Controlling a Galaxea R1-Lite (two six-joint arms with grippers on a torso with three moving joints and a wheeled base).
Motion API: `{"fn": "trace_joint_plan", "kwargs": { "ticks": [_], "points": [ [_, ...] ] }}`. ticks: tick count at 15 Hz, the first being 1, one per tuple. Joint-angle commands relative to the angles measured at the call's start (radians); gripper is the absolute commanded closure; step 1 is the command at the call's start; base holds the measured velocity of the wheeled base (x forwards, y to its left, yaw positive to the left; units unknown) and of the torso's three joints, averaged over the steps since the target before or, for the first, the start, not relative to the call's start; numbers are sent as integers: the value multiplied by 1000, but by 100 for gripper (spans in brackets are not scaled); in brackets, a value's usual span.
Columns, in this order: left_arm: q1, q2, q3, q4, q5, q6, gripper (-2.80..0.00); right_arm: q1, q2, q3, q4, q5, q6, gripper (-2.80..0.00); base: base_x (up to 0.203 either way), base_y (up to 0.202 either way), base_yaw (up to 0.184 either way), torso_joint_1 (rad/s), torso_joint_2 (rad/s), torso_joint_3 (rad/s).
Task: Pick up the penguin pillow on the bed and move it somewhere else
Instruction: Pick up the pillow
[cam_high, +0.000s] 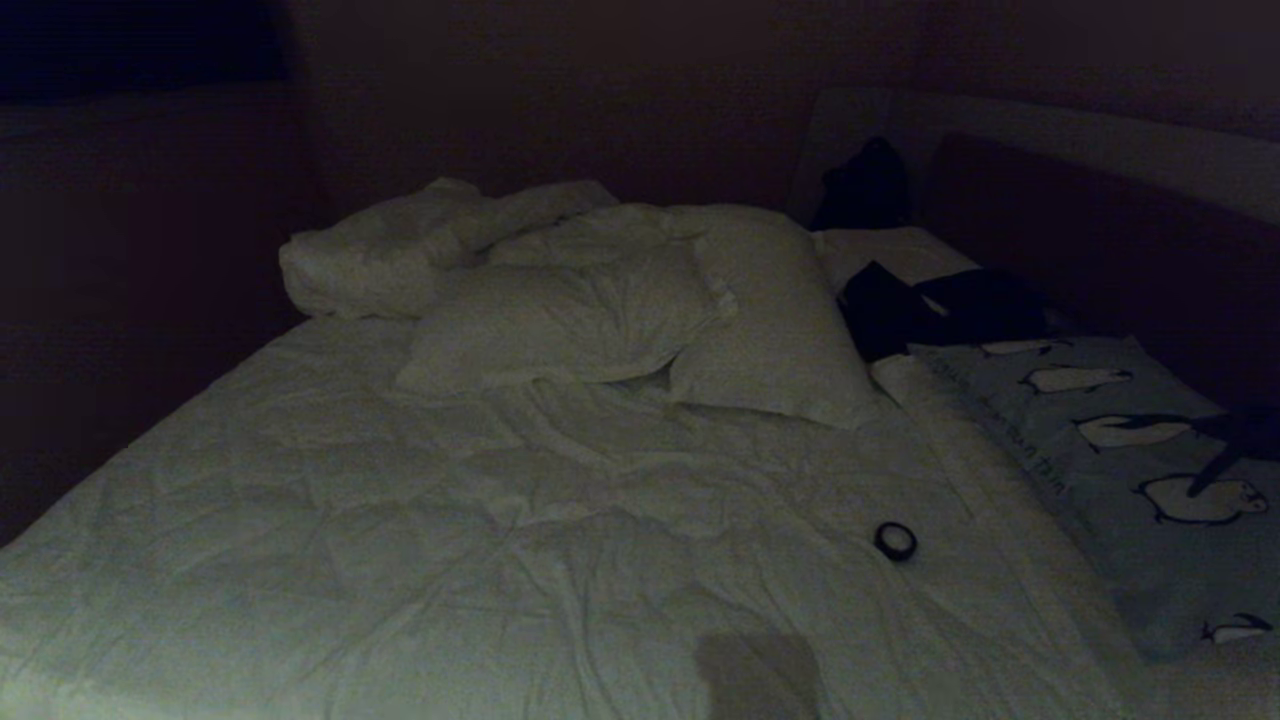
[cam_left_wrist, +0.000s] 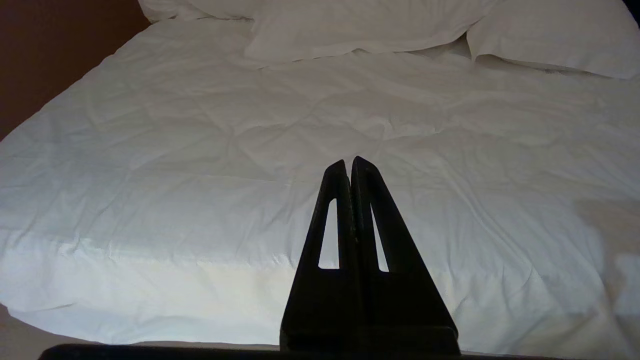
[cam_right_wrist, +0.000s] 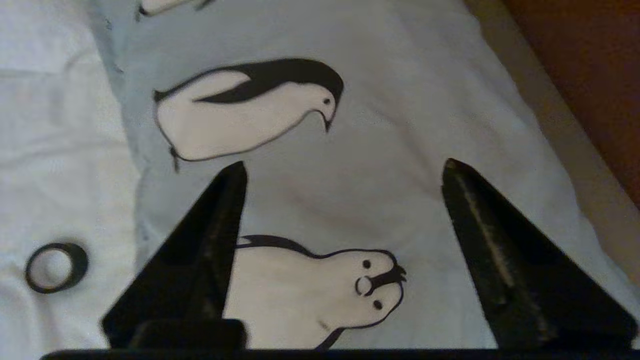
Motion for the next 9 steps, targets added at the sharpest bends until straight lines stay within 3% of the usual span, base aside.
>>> {"fn": "trace_joint_plan", "kwargs": {
  "ticks": [1,9],
  "points": [
    [0,0,2,-1,0,0,0,-21,41,-19,-3,15,-4,-280,0,0,0,0,0,0],
    [0,0,2,-1,0,0,0,-38,201,-60,-3,59,-10,-280,0,0,0,0,0,0]
  ]
}}
